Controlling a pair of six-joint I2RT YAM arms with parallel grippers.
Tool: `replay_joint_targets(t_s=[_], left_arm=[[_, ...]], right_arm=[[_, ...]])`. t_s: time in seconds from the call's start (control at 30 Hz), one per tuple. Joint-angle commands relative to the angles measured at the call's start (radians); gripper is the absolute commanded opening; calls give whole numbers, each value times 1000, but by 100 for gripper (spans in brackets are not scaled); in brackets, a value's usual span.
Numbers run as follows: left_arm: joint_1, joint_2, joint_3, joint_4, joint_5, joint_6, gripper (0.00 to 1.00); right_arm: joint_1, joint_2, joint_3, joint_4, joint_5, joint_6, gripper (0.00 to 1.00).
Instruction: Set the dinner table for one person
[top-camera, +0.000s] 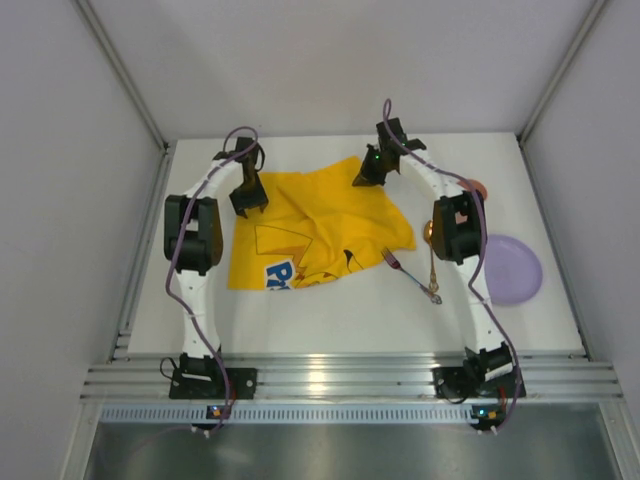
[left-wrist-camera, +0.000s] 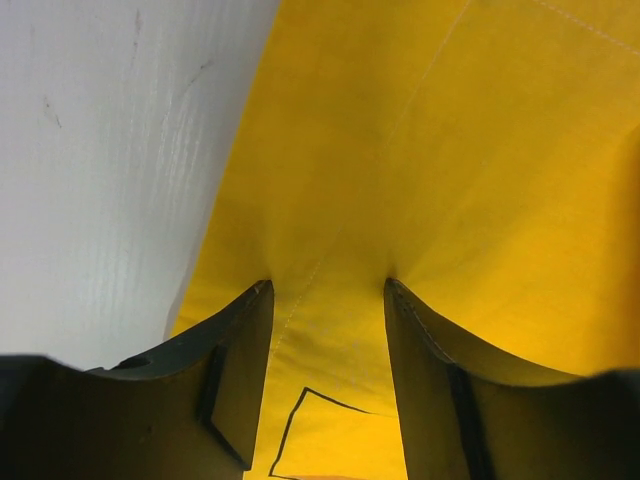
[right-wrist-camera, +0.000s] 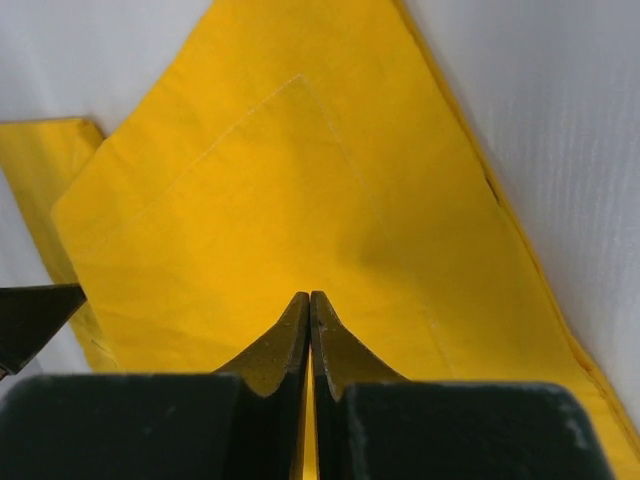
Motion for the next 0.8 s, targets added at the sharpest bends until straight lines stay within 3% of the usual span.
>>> replay_joint_targets(t_s=[0.0, 0.23, 0.47, 0.77], left_arm=[[15, 35, 23, -54, -45, 13, 53], [63, 22, -53, -71, -65, 21, 52], [93, -4, -70, -88, -82, 36, 51], [100, -1, -53, -75, -36, 27, 50]], right_arm=[[-1, 17, -28, 9, 75, -4, 0], [-38, 17, -52, -29, 149, -62, 0], [-107, -8, -57, -198, 281, -64, 0], [-179, -97, -194, -222, 346, -111, 0]])
